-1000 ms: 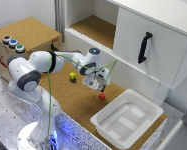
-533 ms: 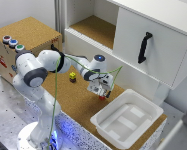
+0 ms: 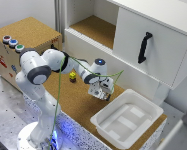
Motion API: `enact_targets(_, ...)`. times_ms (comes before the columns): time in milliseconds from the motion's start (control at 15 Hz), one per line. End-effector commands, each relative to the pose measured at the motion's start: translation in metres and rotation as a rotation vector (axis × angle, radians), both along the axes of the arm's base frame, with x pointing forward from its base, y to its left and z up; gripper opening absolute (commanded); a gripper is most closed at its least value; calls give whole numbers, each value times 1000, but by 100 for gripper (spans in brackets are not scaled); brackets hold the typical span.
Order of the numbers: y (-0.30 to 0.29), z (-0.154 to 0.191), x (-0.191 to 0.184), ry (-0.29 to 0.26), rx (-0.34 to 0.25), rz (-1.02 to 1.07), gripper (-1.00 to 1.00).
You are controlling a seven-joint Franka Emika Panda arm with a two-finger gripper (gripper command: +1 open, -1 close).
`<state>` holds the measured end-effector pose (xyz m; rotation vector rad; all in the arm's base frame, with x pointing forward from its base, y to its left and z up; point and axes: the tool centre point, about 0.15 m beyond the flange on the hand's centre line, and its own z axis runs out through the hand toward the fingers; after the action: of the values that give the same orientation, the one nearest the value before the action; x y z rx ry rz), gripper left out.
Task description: Lift the pink block
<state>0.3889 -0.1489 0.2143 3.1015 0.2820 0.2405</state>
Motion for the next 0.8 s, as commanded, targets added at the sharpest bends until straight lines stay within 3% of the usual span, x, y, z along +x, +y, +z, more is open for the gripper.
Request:
enact_targets(0,1,-14,1,8,55,-70,-100)
enact_targets(733,-4,-5,15,-39,36,-207,-100)
